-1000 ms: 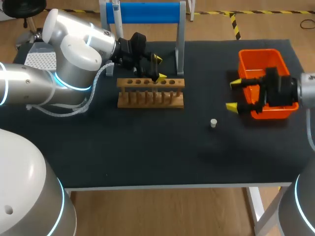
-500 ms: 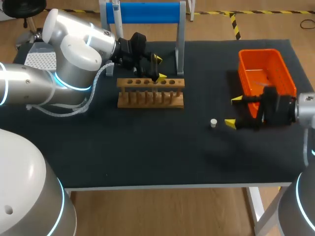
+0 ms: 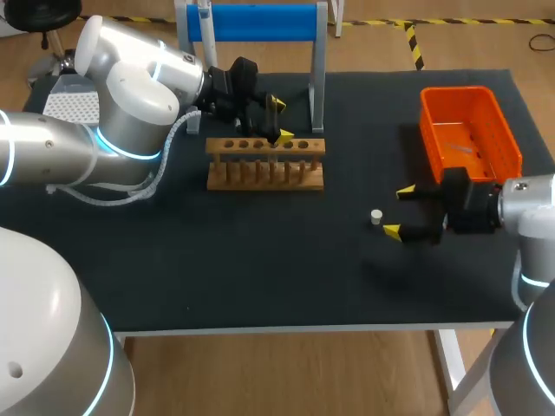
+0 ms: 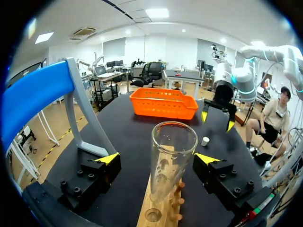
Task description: Invert the test tube, pick up the pipette, mount the tip to pipette, aspirate from beaker and dispense into the tube, eject the tip, return the pipette, and cap with the stopper.
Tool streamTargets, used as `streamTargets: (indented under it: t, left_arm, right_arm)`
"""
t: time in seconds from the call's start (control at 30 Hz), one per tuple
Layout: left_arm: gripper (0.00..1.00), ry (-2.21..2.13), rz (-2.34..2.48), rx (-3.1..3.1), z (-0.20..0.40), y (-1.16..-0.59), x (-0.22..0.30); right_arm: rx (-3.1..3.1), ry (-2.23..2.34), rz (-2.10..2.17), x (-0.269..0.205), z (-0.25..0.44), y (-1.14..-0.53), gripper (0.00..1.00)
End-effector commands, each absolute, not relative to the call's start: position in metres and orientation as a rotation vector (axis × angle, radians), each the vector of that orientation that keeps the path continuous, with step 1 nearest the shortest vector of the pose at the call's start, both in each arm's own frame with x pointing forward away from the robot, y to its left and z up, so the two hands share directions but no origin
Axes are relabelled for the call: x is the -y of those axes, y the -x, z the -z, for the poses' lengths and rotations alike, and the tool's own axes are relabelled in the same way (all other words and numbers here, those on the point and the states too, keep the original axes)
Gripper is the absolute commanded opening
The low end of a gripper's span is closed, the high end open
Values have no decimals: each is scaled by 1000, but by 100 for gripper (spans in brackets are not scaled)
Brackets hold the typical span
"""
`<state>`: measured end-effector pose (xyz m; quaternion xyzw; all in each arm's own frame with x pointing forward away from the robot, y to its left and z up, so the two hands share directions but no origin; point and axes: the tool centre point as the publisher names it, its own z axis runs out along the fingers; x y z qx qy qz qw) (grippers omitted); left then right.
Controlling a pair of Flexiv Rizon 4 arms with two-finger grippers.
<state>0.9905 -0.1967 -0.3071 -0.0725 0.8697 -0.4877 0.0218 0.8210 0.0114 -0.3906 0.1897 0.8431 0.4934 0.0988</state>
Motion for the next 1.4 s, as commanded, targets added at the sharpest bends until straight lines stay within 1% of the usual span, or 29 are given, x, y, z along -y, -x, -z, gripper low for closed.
streamTargets:
  t: [0.03,0.57,0.6,0.63,0.77,0.97,1.13,1.17,1.2,1.23,1.37,1.4]
  left_arm:
    - [100,225,1510,-2697,307,-991,197]
    - [100,225,1510,-2697,307,-991,197]
    - [100,225,1510,-2697,307,-991,197]
    - [100,225,1510,-2697,307,-991,197]
    - [100,225,1510,-2697,307,-991,197]
    - [100,225,1510,-2697,307,-991,197]
    - [100,225,1510,-2697,307,-991,197]
    - [100,225,1510,-2697,307,-991,197]
    - [100,225,1510,-2697,307,-991,197]
    - [100,225,1510,-2697,307,-991,197]
    - [100,225,1510,-2697,307,-991,197]
    - [100,225,1510,-2697,307,-991,197]
  right_arm:
    - [-2510,-560,-1448,-19,401,-830,100]
    - [-2487,-592,-1418,-25,416,-840,99]
    - [-2486,-593,-1418,-26,417,-840,92]
    - [-2486,-594,-1417,-26,417,-840,89]
    - [-2488,-597,-1412,-28,419,-839,78]
    - [-2491,-592,-1397,-31,421,-838,83]
    - [-2494,-591,-1385,-34,423,-838,76]
    - [-2495,-591,-1382,-34,423,-838,73]
    - [-2497,-589,-1377,-35,424,-838,66]
    - [-2498,-589,-1372,-35,424,-838,62]
    - [-2498,-596,-1365,-37,426,-840,52]
    - [-2498,-597,-1364,-37,426,-840,52]
